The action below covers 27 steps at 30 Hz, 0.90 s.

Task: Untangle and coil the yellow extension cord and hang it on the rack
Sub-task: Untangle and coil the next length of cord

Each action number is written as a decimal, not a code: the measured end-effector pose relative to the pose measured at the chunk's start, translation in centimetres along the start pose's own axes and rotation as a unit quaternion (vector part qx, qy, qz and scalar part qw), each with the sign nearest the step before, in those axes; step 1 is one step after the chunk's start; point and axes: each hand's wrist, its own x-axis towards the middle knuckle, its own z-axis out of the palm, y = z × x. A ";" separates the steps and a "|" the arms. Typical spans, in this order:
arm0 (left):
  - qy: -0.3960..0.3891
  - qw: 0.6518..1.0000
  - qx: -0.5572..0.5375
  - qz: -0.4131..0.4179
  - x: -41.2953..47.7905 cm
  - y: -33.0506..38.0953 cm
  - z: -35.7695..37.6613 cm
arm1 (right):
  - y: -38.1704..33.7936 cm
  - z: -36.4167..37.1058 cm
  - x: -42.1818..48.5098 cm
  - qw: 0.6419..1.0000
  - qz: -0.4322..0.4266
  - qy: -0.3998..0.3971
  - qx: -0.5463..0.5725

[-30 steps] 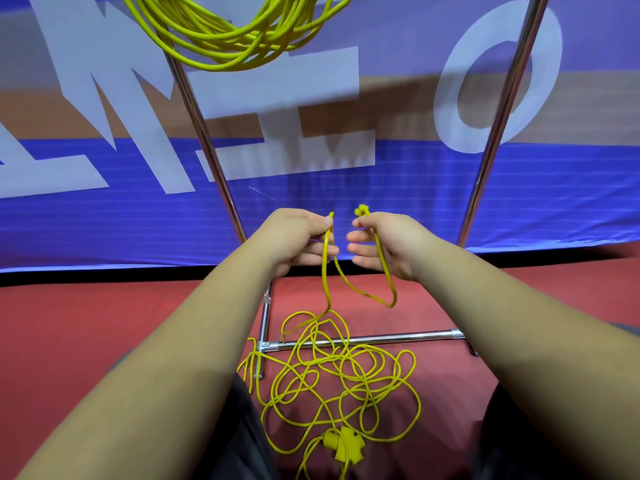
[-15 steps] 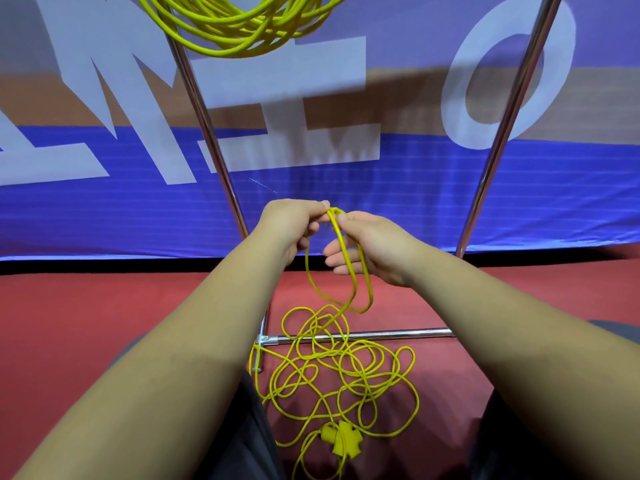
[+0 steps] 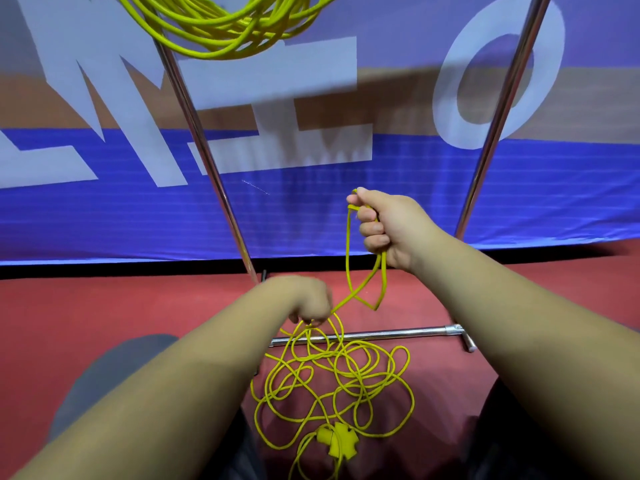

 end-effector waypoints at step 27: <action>0.279 0.905 -0.169 0.275 -4.7 -1.1 -6.4 | 0.6 -2.9 1.1 0.960 0.115 -0.010 -0.256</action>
